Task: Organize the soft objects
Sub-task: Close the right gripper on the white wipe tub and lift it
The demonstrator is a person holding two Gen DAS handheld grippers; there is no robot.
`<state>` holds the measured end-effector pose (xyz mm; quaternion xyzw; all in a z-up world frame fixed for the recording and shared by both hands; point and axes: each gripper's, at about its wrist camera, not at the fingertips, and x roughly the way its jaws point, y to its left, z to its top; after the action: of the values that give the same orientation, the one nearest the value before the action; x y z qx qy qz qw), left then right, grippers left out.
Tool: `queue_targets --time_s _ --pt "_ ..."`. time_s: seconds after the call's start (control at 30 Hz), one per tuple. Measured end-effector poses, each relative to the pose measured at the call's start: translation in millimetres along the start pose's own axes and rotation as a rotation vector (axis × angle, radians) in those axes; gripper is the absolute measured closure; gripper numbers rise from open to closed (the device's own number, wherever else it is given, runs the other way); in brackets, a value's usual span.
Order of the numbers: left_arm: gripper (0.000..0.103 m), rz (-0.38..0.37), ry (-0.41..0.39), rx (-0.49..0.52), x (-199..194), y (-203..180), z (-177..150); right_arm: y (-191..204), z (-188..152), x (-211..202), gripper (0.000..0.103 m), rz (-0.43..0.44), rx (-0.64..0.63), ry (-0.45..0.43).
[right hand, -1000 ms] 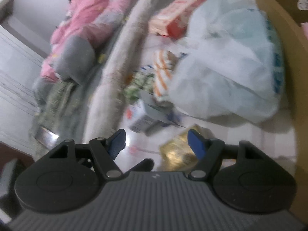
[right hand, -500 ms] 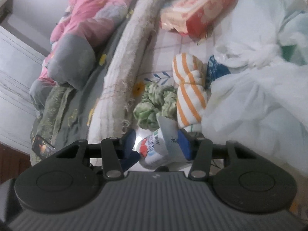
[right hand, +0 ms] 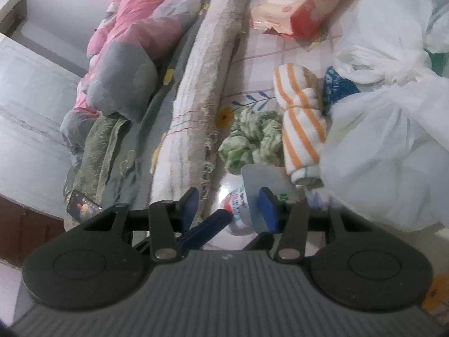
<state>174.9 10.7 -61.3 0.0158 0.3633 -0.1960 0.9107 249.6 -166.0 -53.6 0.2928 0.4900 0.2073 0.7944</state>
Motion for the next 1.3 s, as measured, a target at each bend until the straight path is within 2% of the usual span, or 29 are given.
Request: queue_targets --time_s 0.33,0.6,0.73,0.83,0.93,1.07,1.3 --pt "0.055 -0.015 0.009 -0.04 -18 13 -12 26 -10 2 0.056 0.074 -0.022 0.05" --pt "0.05 0.06 -0.013 -0.009 -37 21 -28 38 -23 18 0.055 0.155 -0.024 0.127" --pt "0.049 0.088 -0.02 0.006 -37 23 -27 37 -18 4 0.055 0.176 -0.022 0.078" --pt "0.044 0.104 -0.034 0.025 -34 22 -22 30 -8 -7 0.055 0.131 -0.013 0.014" --pt "0.037 0.126 -0.046 0.047 -28 20 -15 13 0 -6 0.056 0.08 0.025 -0.008" --pt "0.036 0.13 -0.018 0.072 -11 18 -9 -6 4 10 0.057 0.064 0.093 0.016" --pt "0.037 0.134 -0.003 0.083 7 16 -7 -24 8 37 0.066 0.078 0.151 0.056"
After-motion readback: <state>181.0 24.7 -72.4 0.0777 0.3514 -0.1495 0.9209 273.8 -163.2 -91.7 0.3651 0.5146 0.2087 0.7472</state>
